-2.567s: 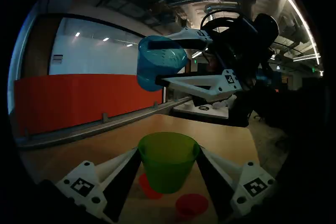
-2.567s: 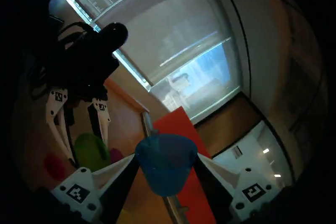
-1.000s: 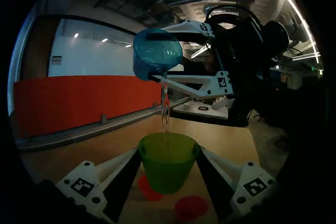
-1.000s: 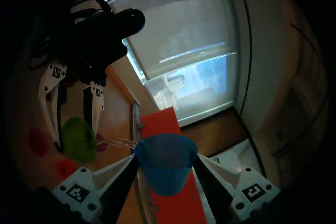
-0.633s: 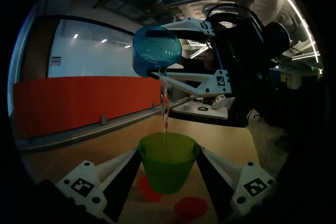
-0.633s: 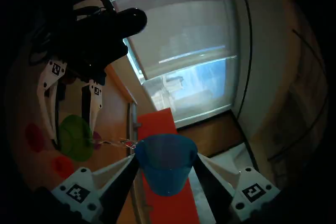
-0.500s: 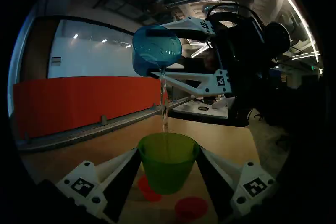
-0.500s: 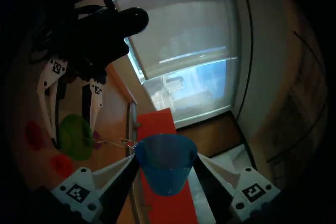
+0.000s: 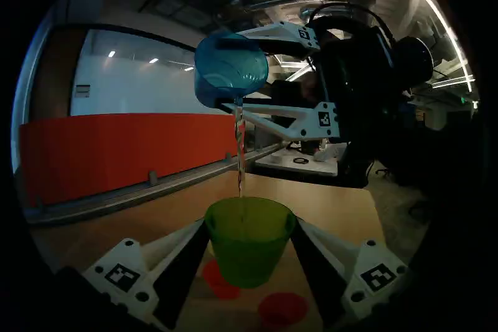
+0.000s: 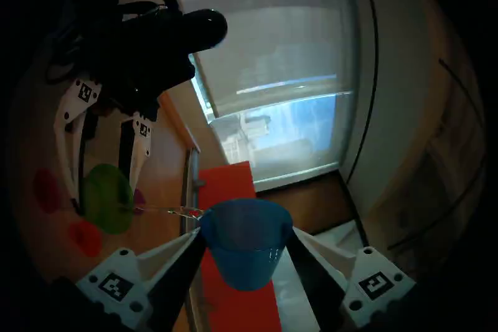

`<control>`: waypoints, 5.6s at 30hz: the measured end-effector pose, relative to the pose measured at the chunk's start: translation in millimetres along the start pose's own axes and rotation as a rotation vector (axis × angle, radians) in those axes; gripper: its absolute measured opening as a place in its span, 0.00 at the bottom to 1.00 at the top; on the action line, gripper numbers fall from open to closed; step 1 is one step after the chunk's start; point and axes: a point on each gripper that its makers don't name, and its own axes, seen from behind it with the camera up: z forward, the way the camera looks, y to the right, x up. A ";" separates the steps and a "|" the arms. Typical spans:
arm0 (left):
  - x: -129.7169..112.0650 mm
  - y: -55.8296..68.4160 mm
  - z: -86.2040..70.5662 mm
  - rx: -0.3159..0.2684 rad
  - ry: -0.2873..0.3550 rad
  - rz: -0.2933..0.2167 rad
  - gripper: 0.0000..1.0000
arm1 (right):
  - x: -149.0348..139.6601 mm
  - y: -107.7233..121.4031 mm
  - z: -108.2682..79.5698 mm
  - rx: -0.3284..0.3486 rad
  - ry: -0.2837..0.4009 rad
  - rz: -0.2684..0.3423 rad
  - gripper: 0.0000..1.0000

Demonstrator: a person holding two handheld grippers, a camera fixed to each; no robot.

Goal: Pour water

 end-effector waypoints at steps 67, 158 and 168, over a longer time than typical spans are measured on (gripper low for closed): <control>5.1 -2.6 4.3 0.001 0.016 -0.005 0.87 | 21.9 14.3 -3.0 -0.016 0.029 -0.263 0.89; 1.6 -54.4 -41.8 0.154 -0.040 0.045 0.87 | -65.0 -36.4 -74.3 0.051 -0.061 1.235 0.89; -5.5 -57.7 -47.3 0.167 -0.083 0.059 0.87 | -73.6 -59.7 -83.1 0.077 -0.095 1.237 0.90</control>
